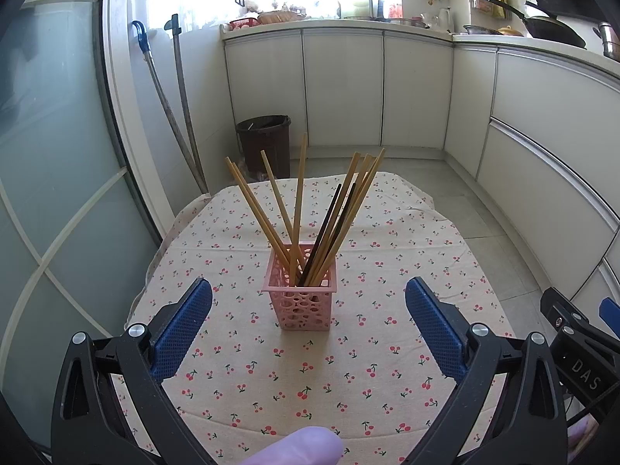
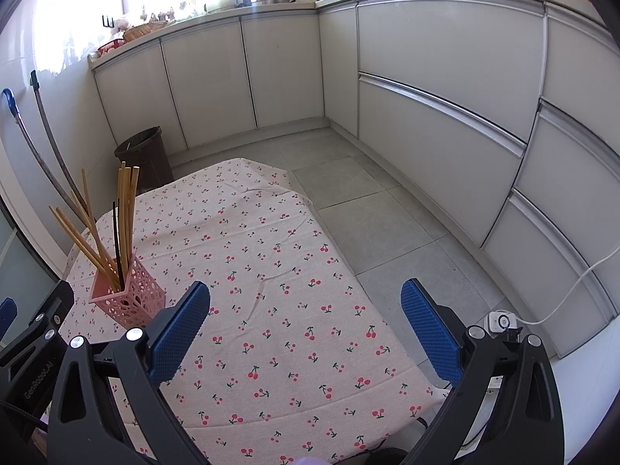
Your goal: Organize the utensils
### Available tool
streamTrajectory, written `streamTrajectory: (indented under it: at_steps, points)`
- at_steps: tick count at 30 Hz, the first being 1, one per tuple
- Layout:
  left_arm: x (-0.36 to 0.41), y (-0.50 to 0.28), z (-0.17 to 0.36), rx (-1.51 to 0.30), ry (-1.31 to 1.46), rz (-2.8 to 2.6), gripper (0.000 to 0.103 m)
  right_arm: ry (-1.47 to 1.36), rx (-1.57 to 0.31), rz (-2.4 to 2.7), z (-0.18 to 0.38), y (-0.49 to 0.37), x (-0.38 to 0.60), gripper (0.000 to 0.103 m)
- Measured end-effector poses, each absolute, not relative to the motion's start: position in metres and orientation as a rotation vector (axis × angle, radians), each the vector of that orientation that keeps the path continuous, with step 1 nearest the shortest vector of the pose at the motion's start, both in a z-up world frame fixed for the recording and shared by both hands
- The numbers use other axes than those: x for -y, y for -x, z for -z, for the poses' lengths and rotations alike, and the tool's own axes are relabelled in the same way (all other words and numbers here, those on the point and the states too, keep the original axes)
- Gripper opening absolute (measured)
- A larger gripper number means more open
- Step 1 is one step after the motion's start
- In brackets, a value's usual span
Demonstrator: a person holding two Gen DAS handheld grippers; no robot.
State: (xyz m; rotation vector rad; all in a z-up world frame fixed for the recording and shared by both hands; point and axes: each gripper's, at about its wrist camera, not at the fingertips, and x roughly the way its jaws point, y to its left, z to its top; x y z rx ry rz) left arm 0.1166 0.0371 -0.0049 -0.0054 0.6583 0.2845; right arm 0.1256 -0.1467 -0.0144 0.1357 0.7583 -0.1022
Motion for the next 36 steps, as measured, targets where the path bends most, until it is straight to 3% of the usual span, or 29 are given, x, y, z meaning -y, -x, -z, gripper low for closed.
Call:
streamTrajectory:
  at_steps: [20, 27, 36]
  points:
    - [-0.031, -0.116, 0.008, -0.657, -0.019, -0.268, 0.096, -0.133, -0.77, 0.096, 0.018, -0.126, 0.146, 0.096]
    - [-0.028, -0.114, 0.007, -0.623, -0.042, -0.279, 0.09, -0.139, -0.771, 0.099, 0.017, -0.126, 0.149, 0.096]
    - [-0.034, -0.117, 0.005, -0.653, 0.003, -0.291, 0.096, -0.138, -0.775, 0.098, 0.018, -0.128, 0.151, 0.096]
